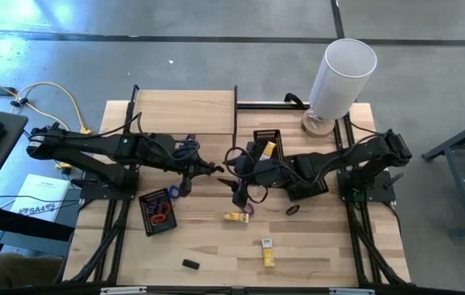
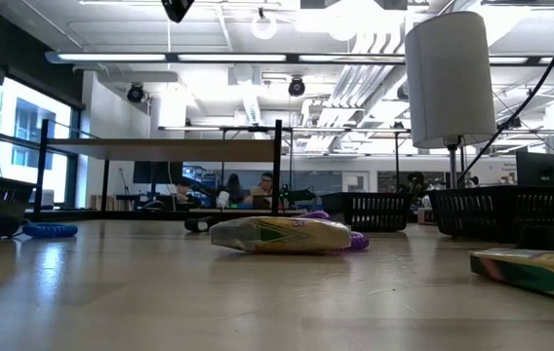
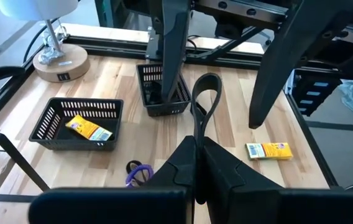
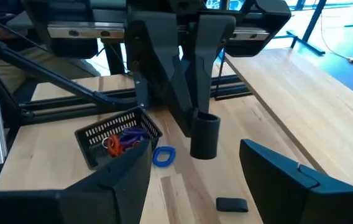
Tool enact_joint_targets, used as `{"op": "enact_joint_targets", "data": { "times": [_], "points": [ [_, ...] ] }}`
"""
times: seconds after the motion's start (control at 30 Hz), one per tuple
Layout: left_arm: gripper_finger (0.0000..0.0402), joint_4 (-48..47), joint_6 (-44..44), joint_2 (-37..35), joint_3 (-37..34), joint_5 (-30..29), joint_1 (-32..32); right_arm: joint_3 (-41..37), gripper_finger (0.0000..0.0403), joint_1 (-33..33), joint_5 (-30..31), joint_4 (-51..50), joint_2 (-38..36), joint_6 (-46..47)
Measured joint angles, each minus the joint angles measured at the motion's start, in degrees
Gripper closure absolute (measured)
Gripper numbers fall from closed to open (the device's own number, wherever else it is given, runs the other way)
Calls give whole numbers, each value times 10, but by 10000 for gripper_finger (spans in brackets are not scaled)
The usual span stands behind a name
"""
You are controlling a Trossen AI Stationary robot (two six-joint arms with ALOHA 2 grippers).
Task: Pick & Place Office Desk Supplies
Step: Put the black rubberband into the bottom right black bin
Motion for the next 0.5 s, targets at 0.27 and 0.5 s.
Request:
{"op": "enact_joint_targets", "data": {
  "times": [0.27,0.5],
  "points": [
    [396,0,3,0,0,0,0,0,170,0,1,5,0,0],
    [396,0,0,0,0,0,-2,0,179,0,-11,9,0,0]
  ]
}}
